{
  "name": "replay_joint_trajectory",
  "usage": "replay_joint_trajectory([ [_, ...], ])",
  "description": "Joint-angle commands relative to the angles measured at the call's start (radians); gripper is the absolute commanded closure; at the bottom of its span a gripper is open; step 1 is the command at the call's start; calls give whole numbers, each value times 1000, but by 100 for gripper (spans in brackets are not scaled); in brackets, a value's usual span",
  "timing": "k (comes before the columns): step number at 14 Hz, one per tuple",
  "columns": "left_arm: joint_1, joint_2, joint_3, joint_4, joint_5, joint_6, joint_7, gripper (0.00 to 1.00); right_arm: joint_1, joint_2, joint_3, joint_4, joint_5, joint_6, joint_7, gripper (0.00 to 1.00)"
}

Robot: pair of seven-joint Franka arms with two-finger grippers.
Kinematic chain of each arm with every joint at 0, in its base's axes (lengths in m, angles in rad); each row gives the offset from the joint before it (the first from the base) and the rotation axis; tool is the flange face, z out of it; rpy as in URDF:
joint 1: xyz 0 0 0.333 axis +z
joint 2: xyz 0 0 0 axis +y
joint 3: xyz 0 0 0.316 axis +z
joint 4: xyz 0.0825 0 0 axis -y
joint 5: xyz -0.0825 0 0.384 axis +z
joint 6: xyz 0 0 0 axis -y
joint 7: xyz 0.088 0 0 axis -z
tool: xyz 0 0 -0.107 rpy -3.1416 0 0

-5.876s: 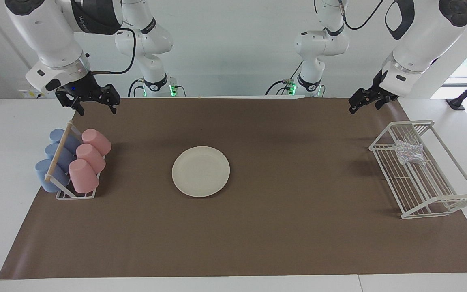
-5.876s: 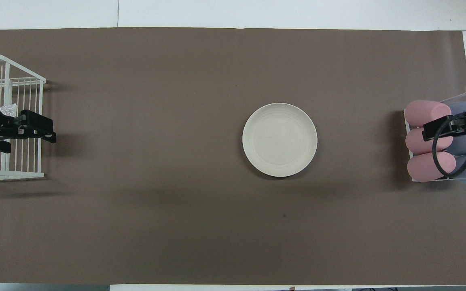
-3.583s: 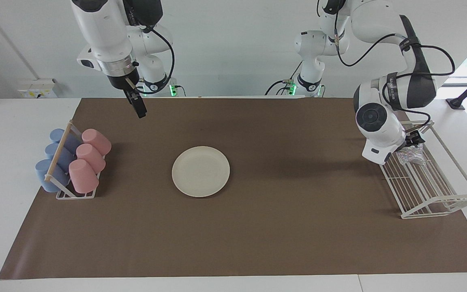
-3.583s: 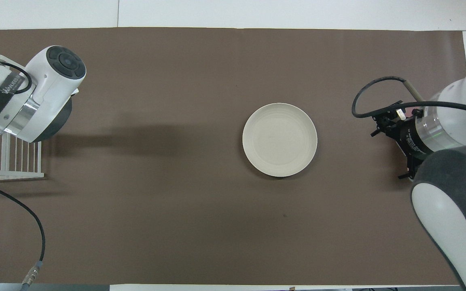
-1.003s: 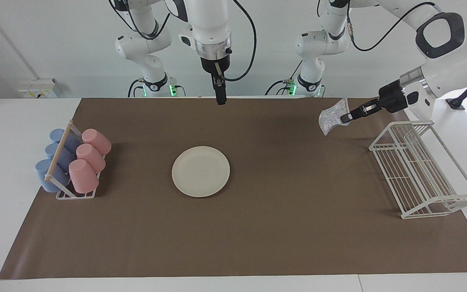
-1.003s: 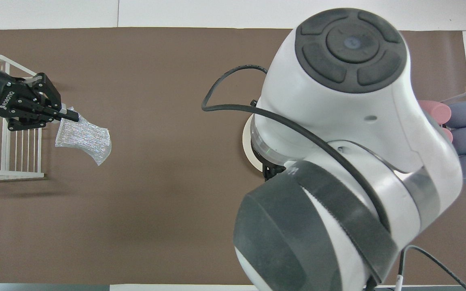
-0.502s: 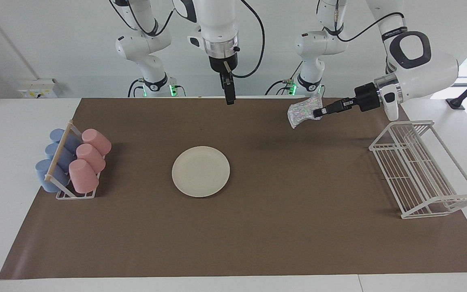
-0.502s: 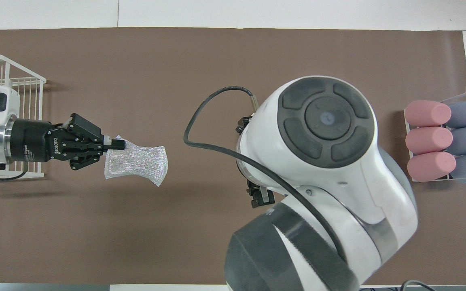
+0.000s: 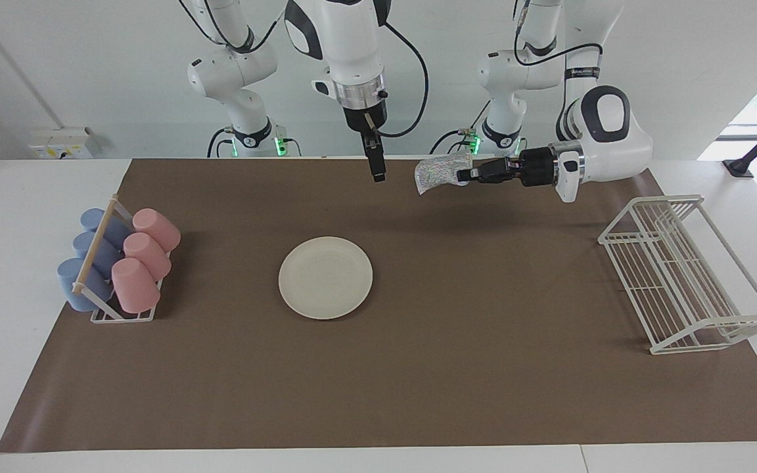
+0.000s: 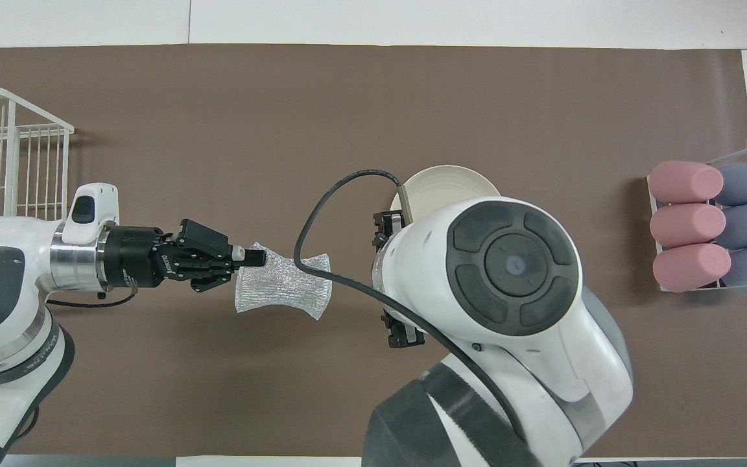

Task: Wipe plate with sponge

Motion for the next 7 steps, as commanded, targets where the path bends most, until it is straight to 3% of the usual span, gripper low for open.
replay_joint_trajectory([
  [1,-34,10,12,-31,-68,-12,74,100,18,-22,1,-45,64,76,42,0],
  [7,-45,1,12,-57,-93,-12,82,100,65,12,1,-78,79,230,82,0],
])
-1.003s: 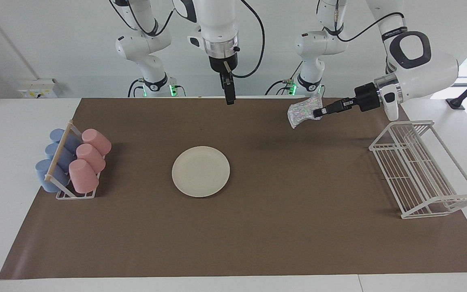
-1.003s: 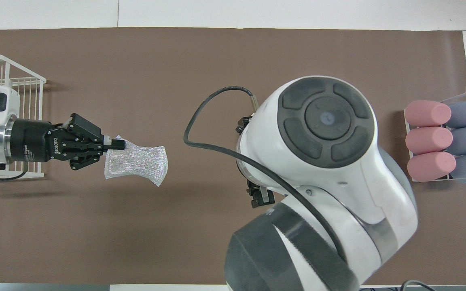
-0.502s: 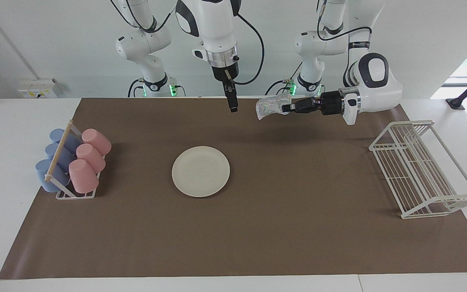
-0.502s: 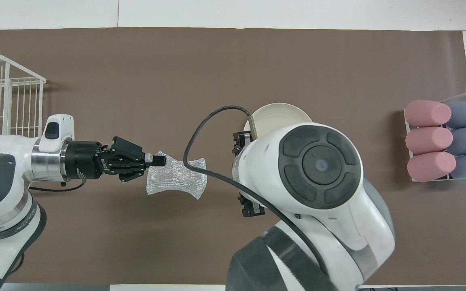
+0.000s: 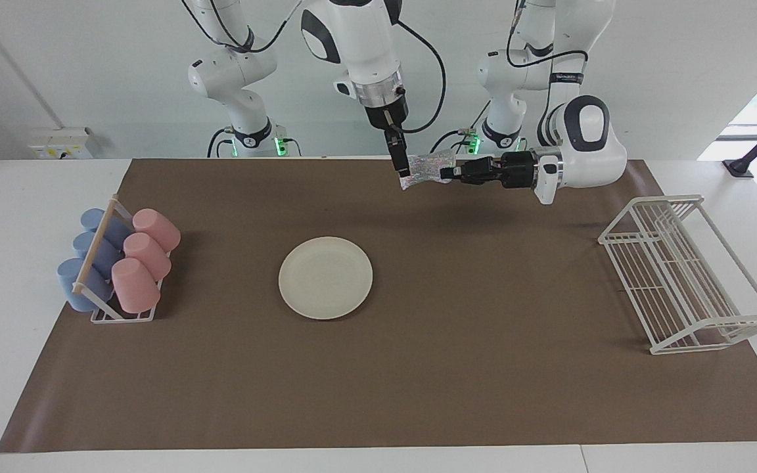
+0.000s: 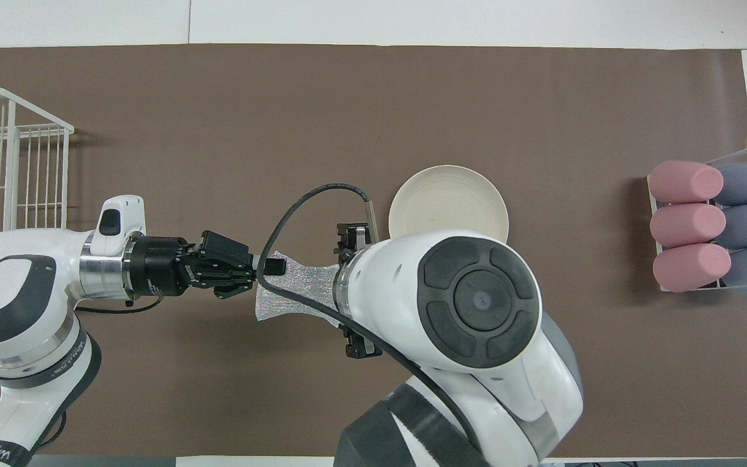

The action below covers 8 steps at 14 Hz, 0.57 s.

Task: Wipe plate with sponge

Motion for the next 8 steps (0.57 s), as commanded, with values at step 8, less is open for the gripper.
replay_joint_trajectory([
  [8,-3,-9,12,-17,-24,-16,16,100,41,5,0,-110,88,217,42,0],
])
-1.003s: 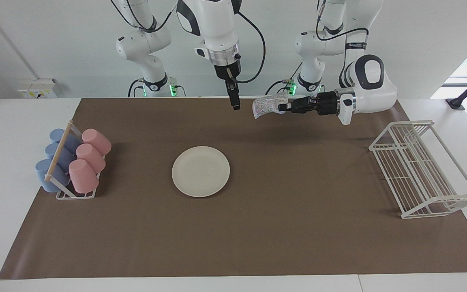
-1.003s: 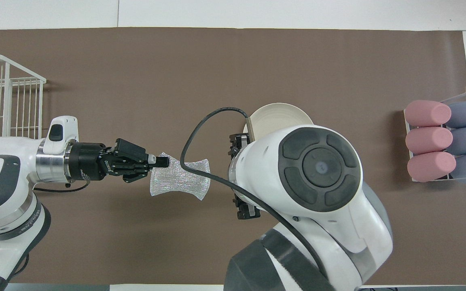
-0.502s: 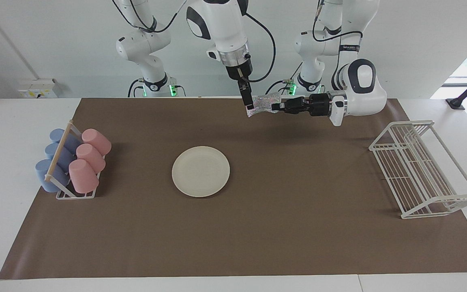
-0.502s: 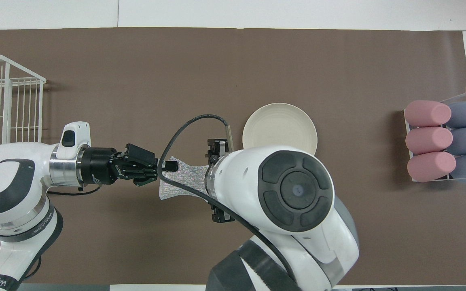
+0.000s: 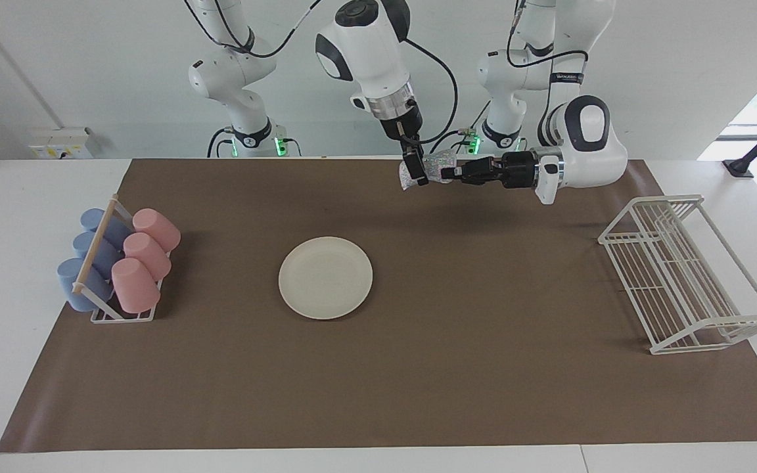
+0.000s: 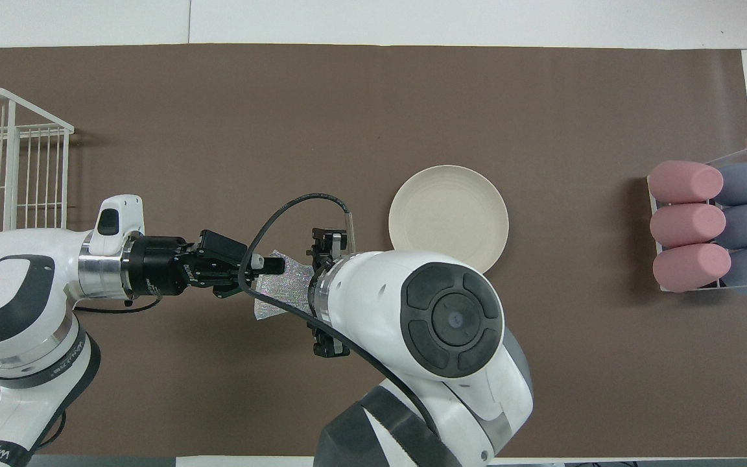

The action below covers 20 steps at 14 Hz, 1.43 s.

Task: Wipe plate with sponge

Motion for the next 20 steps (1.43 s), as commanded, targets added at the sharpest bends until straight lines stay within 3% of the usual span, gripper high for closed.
replay_joint_trajectory([
  [1,-3,-9,11,-17,-22,-17,15,100,3,-14,-1,-27,17,43,21,4],
  [3,0,-9,11,-16,-22,-26,14,100,9,-14,-1,-28,17,45,24,56],
  [5,0,-9,13,-16,-20,-29,12,100,4,-10,-1,-25,16,47,21,96],
  [6,0,-9,13,-14,-20,-29,12,100,1,-10,-1,-25,16,50,18,100],
  [13,0,-6,13,-8,-14,-34,11,100,-5,-9,-1,-25,16,54,14,100],
  [14,-2,-5,11,2,-5,-32,8,76,-11,-9,-1,-27,16,54,11,100],
  [15,-2,-5,11,10,-3,-34,-3,1,-16,-9,-1,-27,14,53,11,100],
  [20,1,-6,13,9,12,-43,-8,0,-85,11,-1,-66,8,72,-126,100],
])
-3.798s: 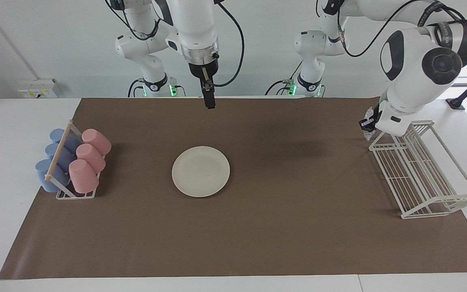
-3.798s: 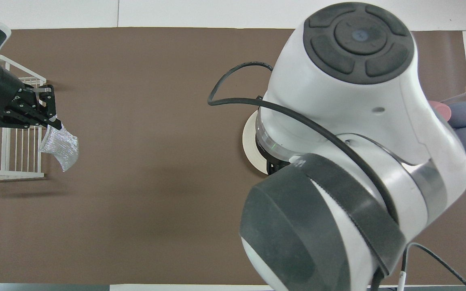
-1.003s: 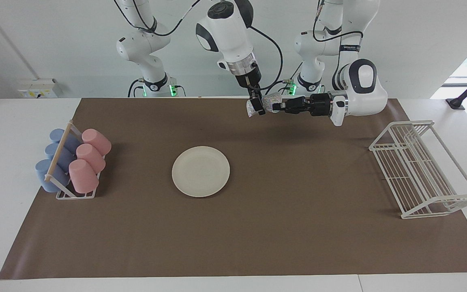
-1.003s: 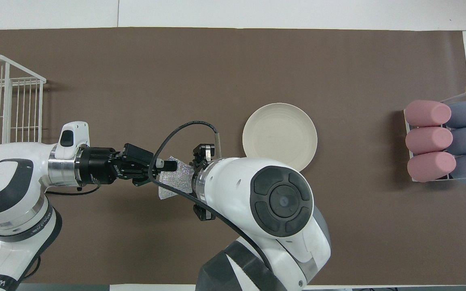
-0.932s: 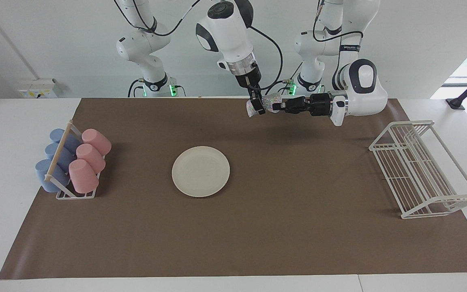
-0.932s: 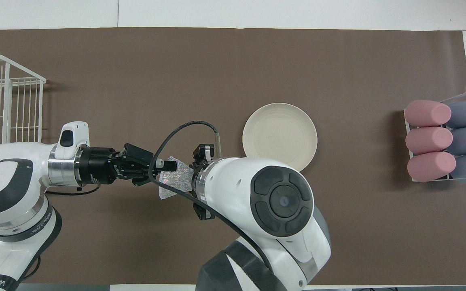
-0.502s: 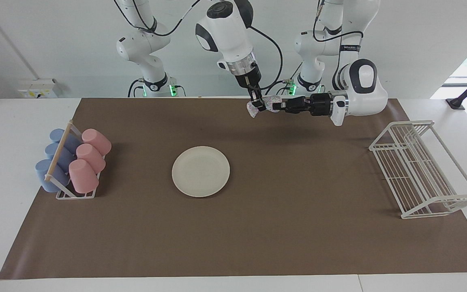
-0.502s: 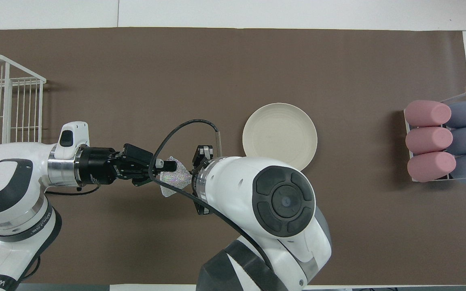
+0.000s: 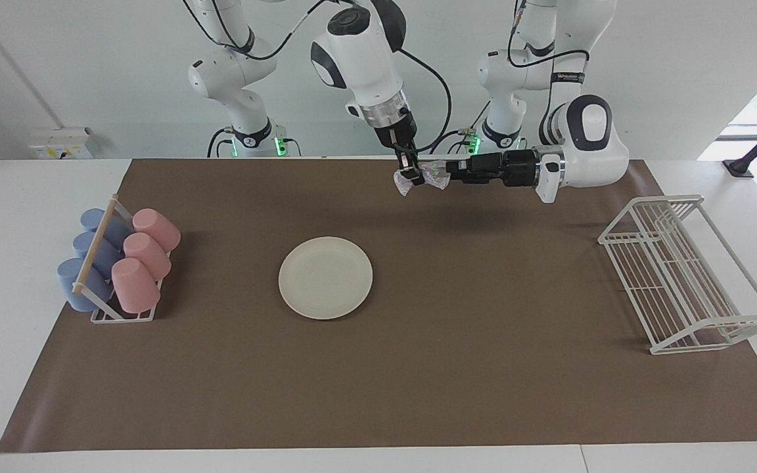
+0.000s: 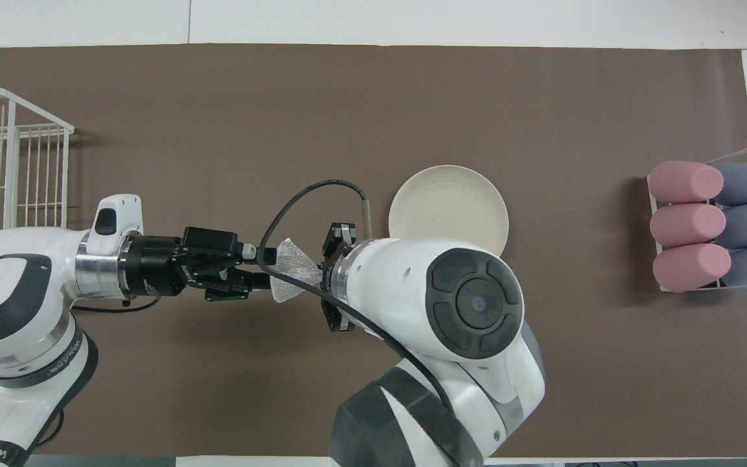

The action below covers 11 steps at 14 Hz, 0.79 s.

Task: Wipe plate with sponge

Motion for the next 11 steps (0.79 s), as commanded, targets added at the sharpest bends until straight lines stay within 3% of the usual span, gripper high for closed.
replay_joint_trajectory([
  [1,1,-5,7,3,15,-18,-10,0,-64,30,7,-66,4,67,-146,100],
  [7,21,0,7,84,274,-23,-77,0,-176,68,7,-264,1,252,-479,100],
  [9,26,1,7,133,415,-42,-80,0,-221,123,7,-304,2,291,-663,100],
  [11,29,0,7,169,563,-47,-100,0,-221,163,7,-306,4,316,-688,100],
])
